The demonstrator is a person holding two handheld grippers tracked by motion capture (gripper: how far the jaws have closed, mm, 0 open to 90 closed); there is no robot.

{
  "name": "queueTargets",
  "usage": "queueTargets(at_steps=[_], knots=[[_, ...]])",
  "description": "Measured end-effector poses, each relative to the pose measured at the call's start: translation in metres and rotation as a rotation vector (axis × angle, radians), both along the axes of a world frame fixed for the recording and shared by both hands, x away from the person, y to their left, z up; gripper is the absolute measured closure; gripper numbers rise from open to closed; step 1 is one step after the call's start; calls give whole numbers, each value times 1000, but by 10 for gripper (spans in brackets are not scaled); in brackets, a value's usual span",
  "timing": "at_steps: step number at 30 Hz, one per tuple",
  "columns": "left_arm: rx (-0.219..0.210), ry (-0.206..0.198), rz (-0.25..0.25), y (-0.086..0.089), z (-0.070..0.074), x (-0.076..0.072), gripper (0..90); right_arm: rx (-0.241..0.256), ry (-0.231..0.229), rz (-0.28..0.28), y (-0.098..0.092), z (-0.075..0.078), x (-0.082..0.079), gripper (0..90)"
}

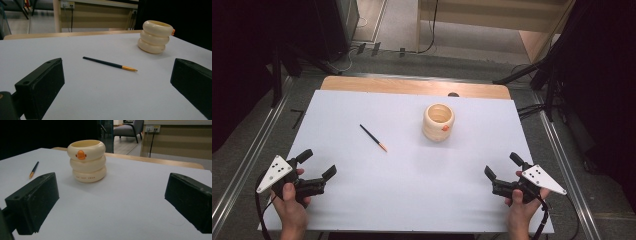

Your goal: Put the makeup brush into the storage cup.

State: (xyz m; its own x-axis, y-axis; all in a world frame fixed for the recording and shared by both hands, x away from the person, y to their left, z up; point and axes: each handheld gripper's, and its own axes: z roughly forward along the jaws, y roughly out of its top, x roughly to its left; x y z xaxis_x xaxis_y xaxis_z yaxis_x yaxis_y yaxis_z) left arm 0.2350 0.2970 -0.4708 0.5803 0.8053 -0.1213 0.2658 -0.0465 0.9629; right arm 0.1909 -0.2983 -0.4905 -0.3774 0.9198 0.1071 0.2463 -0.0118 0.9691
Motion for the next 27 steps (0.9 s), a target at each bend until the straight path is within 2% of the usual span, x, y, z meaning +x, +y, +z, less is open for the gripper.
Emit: queueTargets(at_steps=[2, 5, 7, 13, 16, 19, 22, 27], knots=[[-9, 4, -1, -1, 1, 0, 0, -5, 3, 5, 1, -1, 0, 0], [10, 12, -7, -4, 1, 1, 0, -9, 1, 5, 1, -2, -1, 0], [3, 17, -14, -7, 2, 2, 0, -5, -1, 6, 1, -1, -2, 0], [20, 21, -23, -15, 6, 5, 0, -13, 0, 5, 1, -2, -1, 0], [7, 38, -37, -20, 5, 10, 0, -5, 3, 6, 0, -2, 0, 0], [16, 41, -50, -27, 8, 16, 0, 4, 8, 9, -1, -4, 1, 0], [34, 40, -63, -33, 13, 23, 0, -6, 13, 13, 0, -5, 2, 0], [29, 51, -80, -39, 23, 38, 0, -12, 22, 18, 2, -5, 3, 0]])
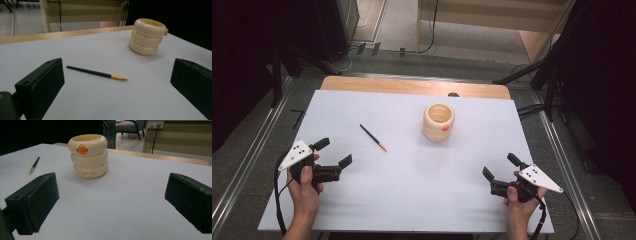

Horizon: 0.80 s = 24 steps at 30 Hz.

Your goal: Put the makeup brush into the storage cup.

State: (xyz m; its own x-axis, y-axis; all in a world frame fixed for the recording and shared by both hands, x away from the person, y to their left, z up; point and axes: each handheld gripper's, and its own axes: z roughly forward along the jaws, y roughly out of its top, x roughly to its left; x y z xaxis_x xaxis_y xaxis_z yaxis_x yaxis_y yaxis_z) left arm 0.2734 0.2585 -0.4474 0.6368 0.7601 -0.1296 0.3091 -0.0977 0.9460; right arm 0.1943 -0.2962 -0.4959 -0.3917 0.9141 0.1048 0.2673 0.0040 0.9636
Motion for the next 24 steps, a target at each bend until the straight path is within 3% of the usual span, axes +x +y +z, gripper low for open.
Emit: queueTargets(at_steps=[8, 15, 24], knots=[[59, 16, -42, -11, 13, 23, 0, -1, 6, 1, -1, -1, 1, 0], [116, 55, -85, -28, 12, 41, 2, 1, 12, -5, -1, -2, 2, 0], [196, 74, -112, -50, 14, 63, 2, -9, 23, 5, 4, -3, 3, 0]])
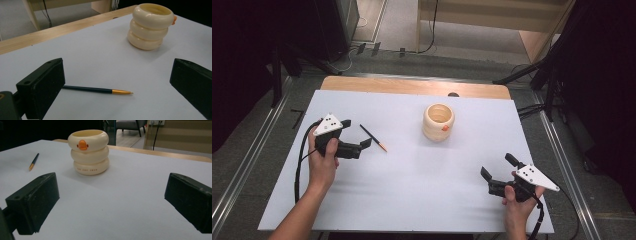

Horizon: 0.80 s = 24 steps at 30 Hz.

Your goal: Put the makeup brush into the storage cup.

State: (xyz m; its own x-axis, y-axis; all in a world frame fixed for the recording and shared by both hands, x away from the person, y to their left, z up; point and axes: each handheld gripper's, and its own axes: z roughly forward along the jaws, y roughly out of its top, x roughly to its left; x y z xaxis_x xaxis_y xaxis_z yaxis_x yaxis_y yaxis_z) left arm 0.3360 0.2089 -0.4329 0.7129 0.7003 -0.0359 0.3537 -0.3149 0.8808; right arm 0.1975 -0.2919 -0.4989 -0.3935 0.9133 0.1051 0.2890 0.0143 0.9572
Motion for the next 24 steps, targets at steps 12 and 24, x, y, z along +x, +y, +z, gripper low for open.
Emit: queueTargets(at_steps=[12, 24], knots=[[126, 71, -98, -14, 6, 35, 2, -2, 5, 3, 2, 0, 0, 0], [241, 171, -236, -36, 9, 62, 0, -3, 11, 6, 2, -2, 2, 0]])
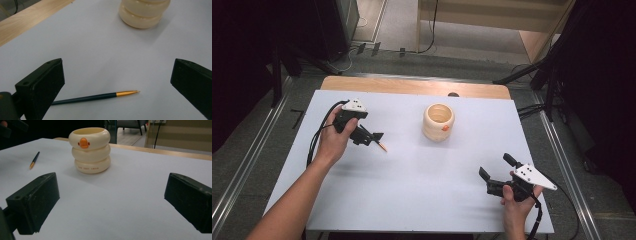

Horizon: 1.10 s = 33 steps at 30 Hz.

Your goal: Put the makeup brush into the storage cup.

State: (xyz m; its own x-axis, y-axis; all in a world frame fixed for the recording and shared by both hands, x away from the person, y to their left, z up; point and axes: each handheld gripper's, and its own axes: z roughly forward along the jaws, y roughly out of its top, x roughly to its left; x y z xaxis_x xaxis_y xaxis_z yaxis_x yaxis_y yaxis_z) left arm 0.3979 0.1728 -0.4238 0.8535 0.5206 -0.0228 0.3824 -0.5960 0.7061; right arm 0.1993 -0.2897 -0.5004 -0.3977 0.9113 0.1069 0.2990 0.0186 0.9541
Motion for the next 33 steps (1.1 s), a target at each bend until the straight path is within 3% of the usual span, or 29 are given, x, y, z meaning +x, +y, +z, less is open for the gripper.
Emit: queueTargets(at_steps=[6, 7, 8, 9, 18, 24, 33], knots=[[63, 32, -49, -7, 2, 10, 0, -2, 2, -1, 0, 0, 0, 0], [103, 45, -67, -10, 0, 14, 0, -3, 2, -1, 0, 0, 0, 0], [103, 45, -67, -10, 0, 14, 0, -3, 2, -1, 0, 0, 0, 0], [130, 69, -94, -13, -1, 18, 0, -3, 2, -1, 0, 0, 0, 1], [293, 83, -193, -31, -11, 25, 0, -7, 7, 0, 1, 0, 1, 2], [331, 112, -236, -37, -16, 30, 0, -10, 9, 1, 2, 0, 1, 3], [441, 138, -303, -45, -28, 33, 0, -9, 12, 0, 1, -1, 1, 3]])
